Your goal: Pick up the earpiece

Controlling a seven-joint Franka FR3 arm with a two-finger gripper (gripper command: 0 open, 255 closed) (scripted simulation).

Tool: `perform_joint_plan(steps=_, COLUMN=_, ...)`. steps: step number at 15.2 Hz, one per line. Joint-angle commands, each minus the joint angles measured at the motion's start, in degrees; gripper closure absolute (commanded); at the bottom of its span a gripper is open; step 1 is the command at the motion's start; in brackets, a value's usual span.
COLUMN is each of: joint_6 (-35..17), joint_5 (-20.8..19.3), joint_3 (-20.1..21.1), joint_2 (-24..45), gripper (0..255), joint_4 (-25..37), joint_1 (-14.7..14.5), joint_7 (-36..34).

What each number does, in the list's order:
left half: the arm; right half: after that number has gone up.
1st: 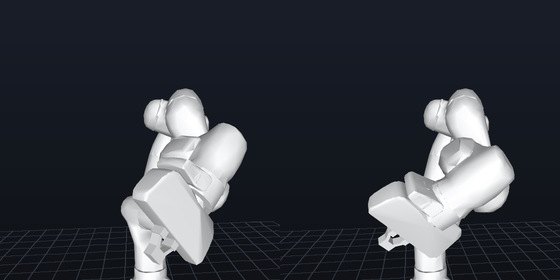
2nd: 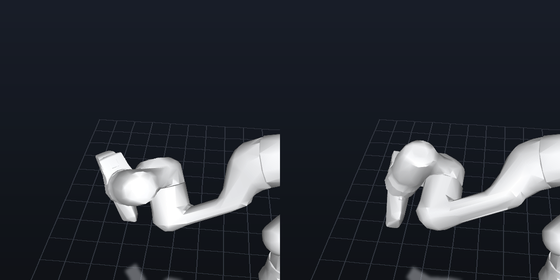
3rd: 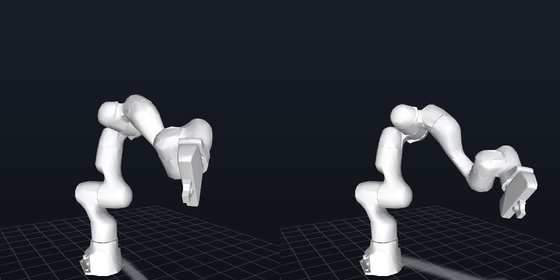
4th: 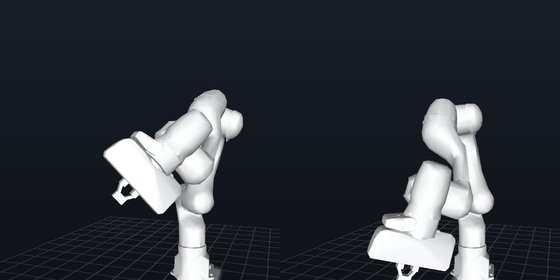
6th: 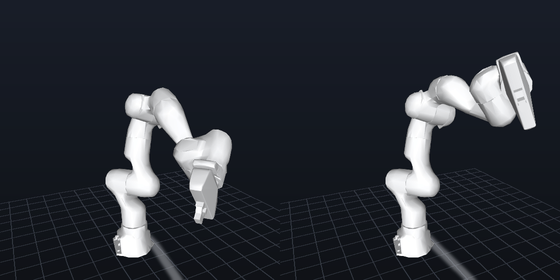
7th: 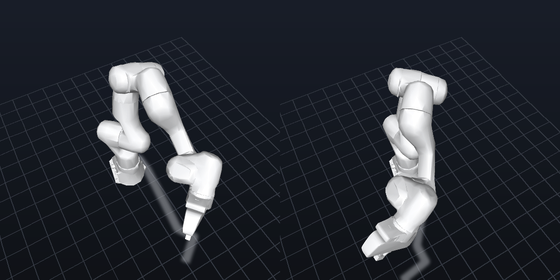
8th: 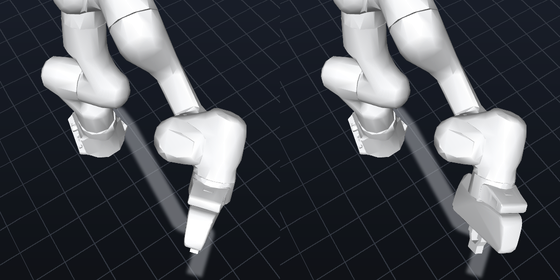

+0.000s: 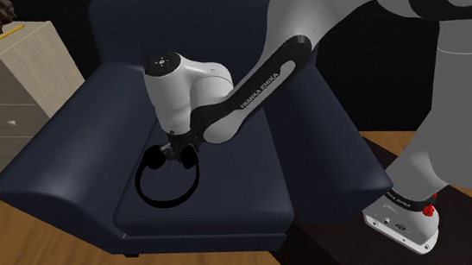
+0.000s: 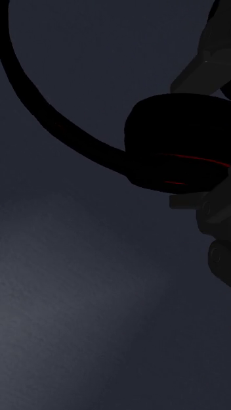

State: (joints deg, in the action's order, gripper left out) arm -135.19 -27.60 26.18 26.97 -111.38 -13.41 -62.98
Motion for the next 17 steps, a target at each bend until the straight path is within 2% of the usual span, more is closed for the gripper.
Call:
perform_joint_plan(steps=1, joint_6=0.0, joint_5=0.0, joint_3=0.0, joint_2=0.0, gripper=255, joint_4=0.0, joint_1=0.0, joint_7=0.0)
perform_joint_plan(steps=8, joint_6=0.0, joint_5=-0.1, joint_3=0.0, joint_2=0.1, gripper=255, joint_4=0.0, joint_1=0.0, joint_7=-0.1)
perform_joint_plan(steps=17, joint_6=4.7, joint_5=3.6, joint_3=2.0, joint_2=-4.5, gripper=255, joint_4=0.9, joint_1=1.4, joint_7=2.8)
